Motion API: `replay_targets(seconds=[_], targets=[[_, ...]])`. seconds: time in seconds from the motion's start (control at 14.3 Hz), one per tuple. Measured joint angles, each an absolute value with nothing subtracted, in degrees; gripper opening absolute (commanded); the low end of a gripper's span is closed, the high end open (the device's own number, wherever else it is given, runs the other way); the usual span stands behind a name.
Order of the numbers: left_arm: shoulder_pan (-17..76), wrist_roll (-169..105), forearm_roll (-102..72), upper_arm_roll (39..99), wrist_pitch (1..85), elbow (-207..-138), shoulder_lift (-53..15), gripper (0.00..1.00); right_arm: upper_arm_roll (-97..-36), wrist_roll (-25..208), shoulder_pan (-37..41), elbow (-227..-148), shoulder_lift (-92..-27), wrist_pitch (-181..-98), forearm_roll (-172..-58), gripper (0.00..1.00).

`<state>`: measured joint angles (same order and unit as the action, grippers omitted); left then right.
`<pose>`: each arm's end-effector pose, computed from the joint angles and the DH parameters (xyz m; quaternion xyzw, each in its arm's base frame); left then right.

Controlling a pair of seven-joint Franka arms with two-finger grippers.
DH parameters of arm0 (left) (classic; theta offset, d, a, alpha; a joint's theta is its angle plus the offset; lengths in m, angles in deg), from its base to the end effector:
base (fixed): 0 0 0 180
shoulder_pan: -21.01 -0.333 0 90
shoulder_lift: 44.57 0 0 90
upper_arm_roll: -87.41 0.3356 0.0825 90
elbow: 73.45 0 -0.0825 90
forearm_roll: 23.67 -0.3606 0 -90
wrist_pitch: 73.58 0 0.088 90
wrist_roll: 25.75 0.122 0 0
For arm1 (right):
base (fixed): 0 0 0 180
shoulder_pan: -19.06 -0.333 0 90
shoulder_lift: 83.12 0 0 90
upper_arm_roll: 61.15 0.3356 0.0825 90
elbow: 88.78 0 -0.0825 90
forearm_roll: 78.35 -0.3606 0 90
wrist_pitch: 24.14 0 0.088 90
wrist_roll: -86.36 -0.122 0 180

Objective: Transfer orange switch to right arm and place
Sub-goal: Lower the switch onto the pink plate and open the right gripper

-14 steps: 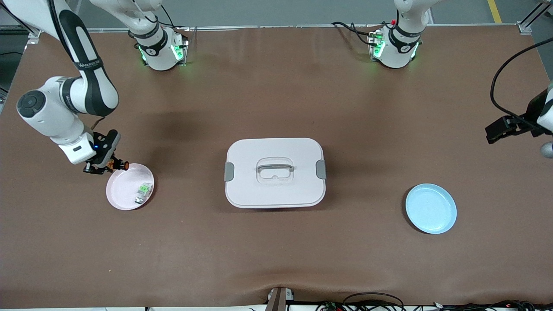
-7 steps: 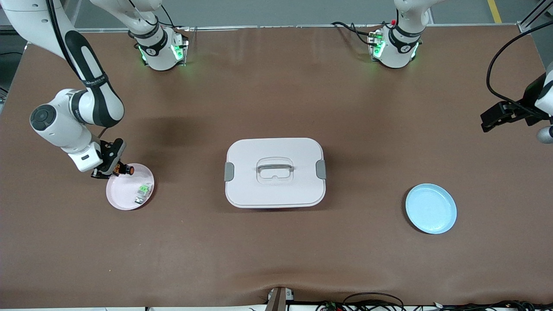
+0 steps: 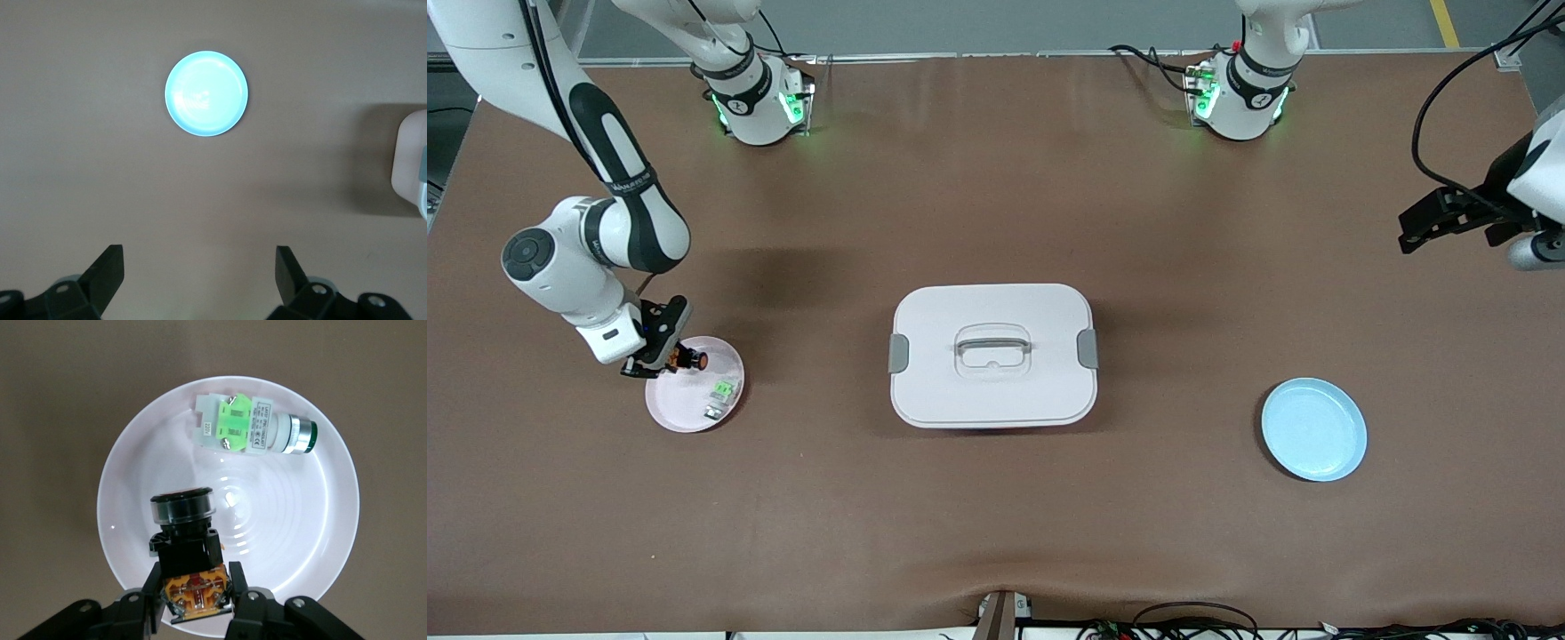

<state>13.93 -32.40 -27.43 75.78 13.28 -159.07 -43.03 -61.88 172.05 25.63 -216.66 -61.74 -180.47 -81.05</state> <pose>0.5338 -0.0324 0.6446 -0.9993 -0.0201 -0.0006 0.0301 0.5520 -0.0722 0.2374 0.7862 0.6148 0.0486 0.0389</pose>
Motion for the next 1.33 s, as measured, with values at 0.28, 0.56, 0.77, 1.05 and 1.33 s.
replay_targets(seconds=[0.28,0.56,0.77,1.05,1.33], targets=[[17.2,-32.2,-27.3,78.4,13.6,-161.3,-45.3,1.0,-61.0,172.1,25.7,-215.6,-59.2,-183.0,-82.8,0.0],[18.0,-32.2,-27.3,78.5,13.9,-162.4,-46.1,1.0,-60.6,172.1,25.7,-215.1,-57.1,-185.2,-82.9,0.0],[18.0,-32.0,-27.3,78.6,13.9,-162.5,-46.2,1.0,-60.6,173.2,26.2,-214.7,-56.9,-185.3,-82.9,0.0],[18.0,-31.9,-26.6,78.8,13.9,-162.5,-46.4,1.0,-60.4,176.8,29.1,-214.4,-56.4,-185.3,-82.9,0.0],[17.9,-31.9,-26.1,79.0,13.7,-162.6,-46.7,1.0,-58.4,177.2,30.7,-214.1,-55.4,-186.1,-82.9,0.02]])
